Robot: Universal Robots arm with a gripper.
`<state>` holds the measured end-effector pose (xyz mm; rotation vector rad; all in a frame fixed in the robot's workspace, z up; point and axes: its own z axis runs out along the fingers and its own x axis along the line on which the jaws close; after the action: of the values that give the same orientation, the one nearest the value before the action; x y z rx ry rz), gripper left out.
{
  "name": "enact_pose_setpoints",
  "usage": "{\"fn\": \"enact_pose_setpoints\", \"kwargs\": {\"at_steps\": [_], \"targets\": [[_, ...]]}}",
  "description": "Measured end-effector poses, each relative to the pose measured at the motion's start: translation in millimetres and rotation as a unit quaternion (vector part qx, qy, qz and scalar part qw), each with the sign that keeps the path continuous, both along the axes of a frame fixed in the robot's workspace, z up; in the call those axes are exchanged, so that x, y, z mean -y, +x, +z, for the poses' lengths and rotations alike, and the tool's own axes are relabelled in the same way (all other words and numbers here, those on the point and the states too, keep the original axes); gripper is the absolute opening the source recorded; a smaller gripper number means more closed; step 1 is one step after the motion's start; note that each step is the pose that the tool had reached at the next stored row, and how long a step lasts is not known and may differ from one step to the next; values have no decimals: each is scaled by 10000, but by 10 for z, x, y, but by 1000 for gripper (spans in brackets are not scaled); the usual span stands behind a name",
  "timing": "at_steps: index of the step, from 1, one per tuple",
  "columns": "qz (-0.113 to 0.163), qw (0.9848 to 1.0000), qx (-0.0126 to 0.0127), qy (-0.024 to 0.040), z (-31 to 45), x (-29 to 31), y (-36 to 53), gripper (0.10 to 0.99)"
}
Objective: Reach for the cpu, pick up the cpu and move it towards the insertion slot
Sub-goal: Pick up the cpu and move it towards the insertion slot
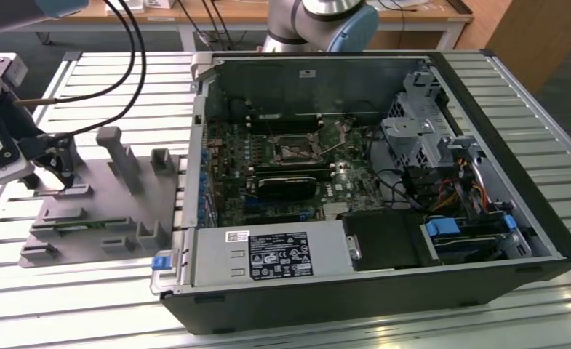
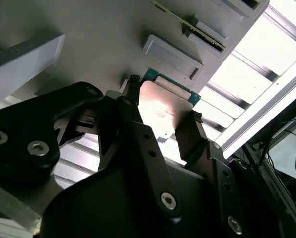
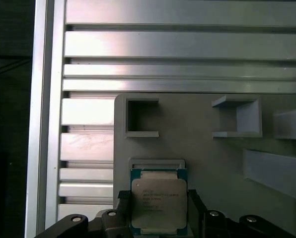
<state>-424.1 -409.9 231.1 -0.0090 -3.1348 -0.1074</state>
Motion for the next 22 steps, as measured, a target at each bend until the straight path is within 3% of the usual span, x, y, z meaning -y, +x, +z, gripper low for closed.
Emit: {"fn": "enact_pose_setpoints", "kwargs": {"at_steps": [22], "targets": [[0,10000,-1,4,91,0,0,541]]}}
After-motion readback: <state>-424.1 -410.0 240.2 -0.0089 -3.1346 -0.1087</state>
